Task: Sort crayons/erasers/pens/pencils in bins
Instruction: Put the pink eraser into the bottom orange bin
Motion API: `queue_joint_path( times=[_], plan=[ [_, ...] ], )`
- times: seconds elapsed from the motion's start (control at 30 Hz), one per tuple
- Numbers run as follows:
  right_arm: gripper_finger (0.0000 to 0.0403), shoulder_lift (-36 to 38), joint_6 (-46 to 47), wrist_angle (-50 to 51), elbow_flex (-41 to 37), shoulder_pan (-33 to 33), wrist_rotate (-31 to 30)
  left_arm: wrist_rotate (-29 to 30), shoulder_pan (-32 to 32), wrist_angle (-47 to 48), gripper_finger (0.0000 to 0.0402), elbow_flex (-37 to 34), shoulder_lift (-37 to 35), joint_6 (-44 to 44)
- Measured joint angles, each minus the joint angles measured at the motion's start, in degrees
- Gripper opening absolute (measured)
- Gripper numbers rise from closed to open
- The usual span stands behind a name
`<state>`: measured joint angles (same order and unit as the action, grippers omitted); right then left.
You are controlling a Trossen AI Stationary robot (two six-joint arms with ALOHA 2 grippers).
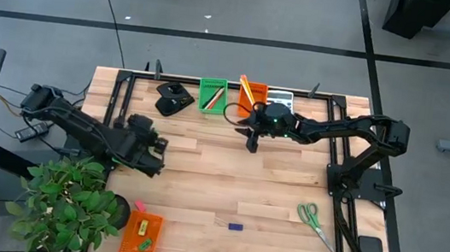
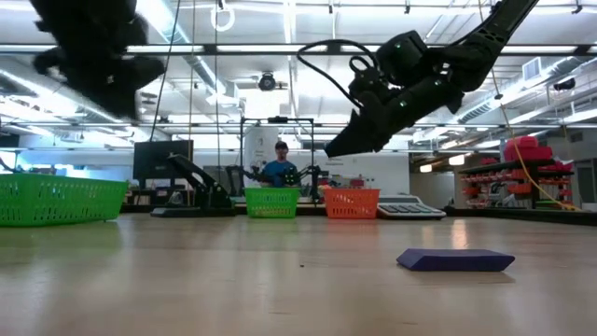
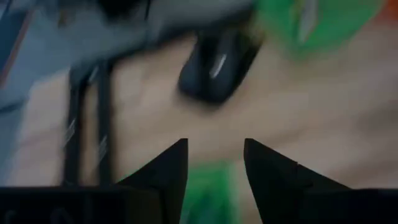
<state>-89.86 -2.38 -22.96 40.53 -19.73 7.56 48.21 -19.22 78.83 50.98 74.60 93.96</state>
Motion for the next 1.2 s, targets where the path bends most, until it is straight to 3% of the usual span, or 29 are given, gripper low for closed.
queue_joint_path(
  times=[0.13, 0.23, 0.33, 0.43, 0.5, 0.63, 0.77, 1.03, 1.2],
  plan=[
    [0.0142, 0.0, 6.1, -0.8, 0.0, 0.5, 0.0, 16.2, -1.1, -18.1, 0.0175, -2.4, 1.7, -5.1],
    [0.0142, 0.0, 5.3, 1.2, 0.0, 1.2, 0.0, 20.0, -0.2, -35.7, 0.0173, -6.1, 2.6, -17.0],
    [0.0142, 0.0, 0.3, 2.6, 0.0, 1.6, -1.7, 17.0, 1.8, -54.3, 0.0166, -10.3, 3.4, -30.0],
    [0.0142, 0.0, -0.9, 2.8, 0.0, 1.6, -8.3, 9.7, 4.4, -75.1, 0.0155, -15.1, 3.8, -43.3],
    [0.0142, 0.0, 0.8, 3.2, 0.0, 1.5, -13.4, 4.1, 6.1, -87.3, 0.0150, -18.1, 4.6, -49.1],
    [0.0142, 0.0, 1.8, 4.4, 0.0, 1.7, -16.0, 2.2, 6.7, -105.6, 0.0141, -20.6, 8.0, -57.7],
    [0.0142, 0.0, 4.2, 6.5, 0.0, 2.9, -14.9, 1.3, 5.7, -113.1, 0.0135, -20.2, 10.8, -64.9],
    [0.0142, -1.7, 7.6, 5.7, 0.1, 4.3, -15.2, -4.9, 5.4, -114.1, 0.0139, -17.8, 12.5, -73.5],
    [0.0142, -5.7, 10.1, 1.0, 0.0, 4.1, -16.1, -4.9, 6.5, -114.5, 0.0151, -16.7, 12.3, -77.3]
  ],
)
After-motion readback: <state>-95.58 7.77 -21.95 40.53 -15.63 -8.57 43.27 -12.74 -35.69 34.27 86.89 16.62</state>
